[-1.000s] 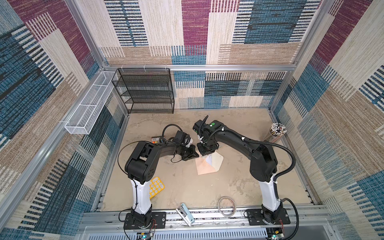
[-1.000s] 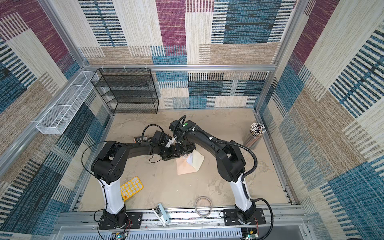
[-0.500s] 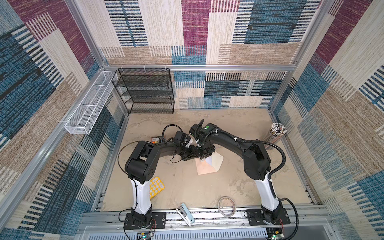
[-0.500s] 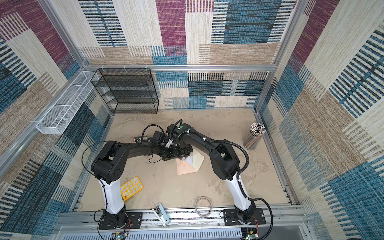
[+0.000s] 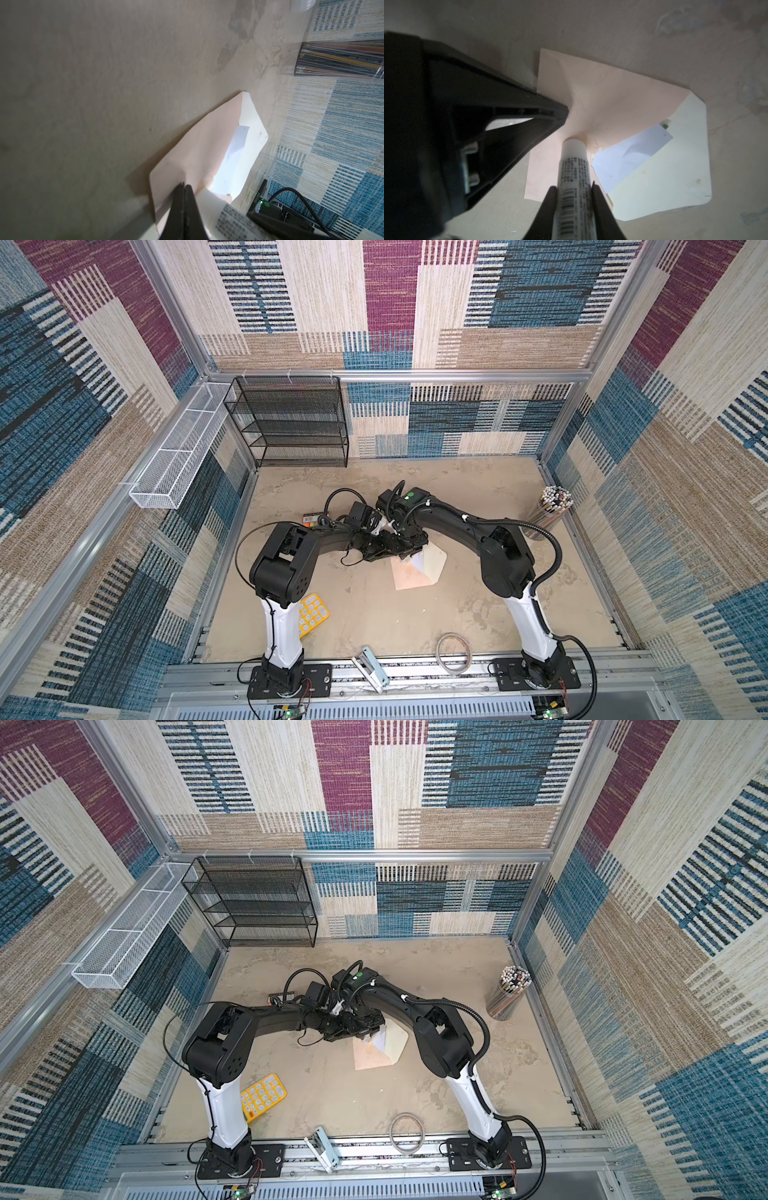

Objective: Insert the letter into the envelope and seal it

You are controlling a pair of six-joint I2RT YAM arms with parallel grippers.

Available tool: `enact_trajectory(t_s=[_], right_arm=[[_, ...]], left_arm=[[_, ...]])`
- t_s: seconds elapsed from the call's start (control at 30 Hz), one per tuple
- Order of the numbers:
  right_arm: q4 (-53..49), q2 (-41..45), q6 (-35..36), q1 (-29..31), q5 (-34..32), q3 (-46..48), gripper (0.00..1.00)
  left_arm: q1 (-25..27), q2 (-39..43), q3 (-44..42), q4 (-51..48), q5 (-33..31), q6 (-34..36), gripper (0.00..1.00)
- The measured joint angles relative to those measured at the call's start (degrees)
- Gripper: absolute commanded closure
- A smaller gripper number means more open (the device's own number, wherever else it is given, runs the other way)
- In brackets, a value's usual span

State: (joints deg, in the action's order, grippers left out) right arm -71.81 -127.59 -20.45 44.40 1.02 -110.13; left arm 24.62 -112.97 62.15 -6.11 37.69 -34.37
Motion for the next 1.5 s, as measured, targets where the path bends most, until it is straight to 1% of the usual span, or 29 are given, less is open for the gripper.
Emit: enact_trajectory(t_s=[0.73, 1.4, 1.5], right_arm=[[-0.96, -0.26, -0.02, 0.26, -1.29, 0.83, 1.00], [-0.28, 1.07, 0.00, 0.24, -1.77, 1.53, 1.00], [-0.90, 1.27, 0.02, 0.15, -3.06, 1.51, 1.00]], left_arm=[[-0.63, 0.02, 0.70, -1.97, -0.42, 0.52, 1.00], [-0.98, -1.79, 2.58, -3.85, 2.03, 1.40, 1.00], [-0.96, -2.51, 2.93, -3.52, 3.21, 1.55, 1.00]])
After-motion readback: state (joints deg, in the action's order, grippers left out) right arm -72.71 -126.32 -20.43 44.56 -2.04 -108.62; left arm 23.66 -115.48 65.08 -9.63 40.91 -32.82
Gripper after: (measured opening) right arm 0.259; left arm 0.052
